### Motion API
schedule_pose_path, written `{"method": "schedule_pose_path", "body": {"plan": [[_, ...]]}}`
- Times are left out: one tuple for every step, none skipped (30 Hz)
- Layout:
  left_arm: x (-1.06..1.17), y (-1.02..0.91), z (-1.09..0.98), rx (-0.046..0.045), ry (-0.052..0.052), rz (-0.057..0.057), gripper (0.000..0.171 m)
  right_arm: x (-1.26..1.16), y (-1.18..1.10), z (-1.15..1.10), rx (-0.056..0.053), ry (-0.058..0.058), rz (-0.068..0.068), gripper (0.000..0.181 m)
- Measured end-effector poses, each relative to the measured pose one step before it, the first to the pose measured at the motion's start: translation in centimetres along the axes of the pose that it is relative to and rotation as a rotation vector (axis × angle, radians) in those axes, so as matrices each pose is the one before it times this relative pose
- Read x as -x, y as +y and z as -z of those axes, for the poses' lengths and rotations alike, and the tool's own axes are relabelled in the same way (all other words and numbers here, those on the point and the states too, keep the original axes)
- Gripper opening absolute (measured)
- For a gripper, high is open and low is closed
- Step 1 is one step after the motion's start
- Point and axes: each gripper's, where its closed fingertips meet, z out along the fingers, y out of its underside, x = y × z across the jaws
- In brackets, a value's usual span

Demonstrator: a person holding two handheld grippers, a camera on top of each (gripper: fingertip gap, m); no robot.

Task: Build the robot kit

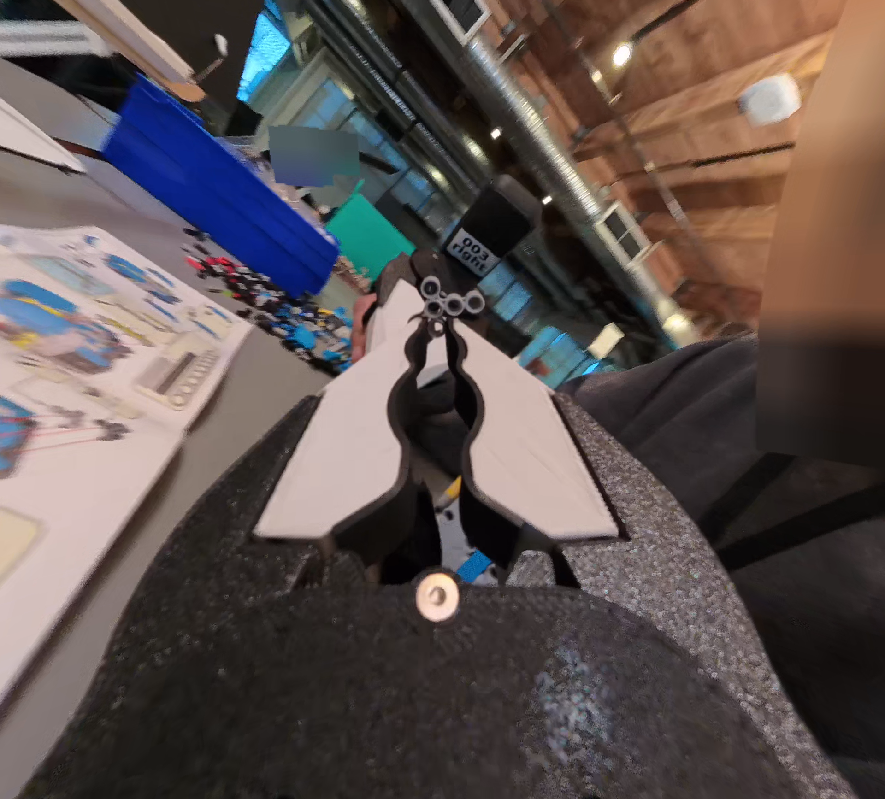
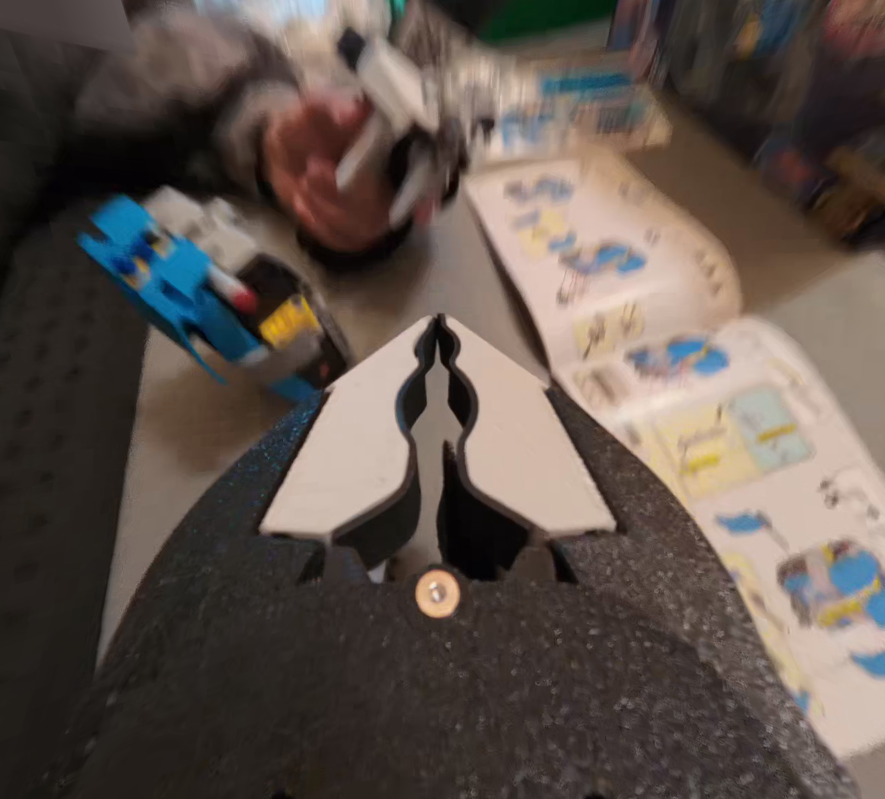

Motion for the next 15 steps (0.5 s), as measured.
{"method": "schedule_pose_path", "body": {"plan": [[0.436,-0.099,0.216,0.01843,-0.0447,-0.0611,0.006,-0.212,1.991,-0.179,0.0906,-0.0075,-0.0162,0.000],[0.449,-0.117,0.169,0.01115,-0.0449,-0.0597,0.006,-0.045,1.575,-0.219,0.0705,-0.0133,-0.0063,0.000],[0.174,-0.094,0.106,0.00681,-0.0237,-0.0423,0.006,-0.287,0.864,-0.197,0.0389,0.0129,0.0108,0.000],[0.074,0.047,0.017,0.00936,-0.0127,-0.0271,0.006,-0.305,0.147,-0.150,0.0077,0.0233,0.0182,0.000],[0.143,0.126,-0.041,0.00898,-0.0157,-0.0177,0.007,0.125,-0.121,-0.175,-0.0003,-0.0014,0.0142,0.000],[0.097,0.152,-0.081,0.00603,-0.0098,-0.0081,0.006,0.308,-0.131,-0.205,0.0020,-0.0100,0.0099,0.002],[-0.023,0.155,-0.082,0.00635,-0.0013,-0.0031,0.006,0.112,0.016,-0.204,0.0073,0.0037,0.0113,0.007],[-0.010,0.086,-0.042,0.00381,-0.0015,-0.0035,0.007,0.029,0.309,-0.175,0.0207,0.0086,0.0144,0.011],[0.034,-0.020,0.008,-0.00230,-0.0041,-0.0029,0.006,-0.005,0.349,-0.139,0.0191,0.0081,0.0115,0.016],[0.040,-0.019,0.011,-0.00261,-0.0013,0.0019,0.006,-0.322,0.204,-0.088,0.0081,0.0214,0.0040,0.018],[0.067,0.000,0.009,-0.00030,0.0002,0.0063,0.007,-0.557,0.101,-0.073,0.0027,0.0284,-0.0047,0.018],[0.114,-0.059,0.027,-0.00316,-0.0034,0.0059,0.007,-0.535,0.059,-0.087,0.0005,0.0201,-0.0096,0.019],[0.086,-0.067,0.021,-0.00473,-0.0030,0.0036,0.006,-0.389,-0.016,-0.083,-0.0058,0.0074,-0.0131,0.024],[0.014,0.003,0.007,-0.00019,0.0007,0.0025,0.006,-0.543,0.018,-0.065,-0.0063,0.0137,-0.0194,0.026],[0.030,0.015,-0.009,0.00135,-0.0014,0.0002,0.006,-0.632,0.091,-0.070,-0.0015,0.0158,-0.0244,0.026]]}}
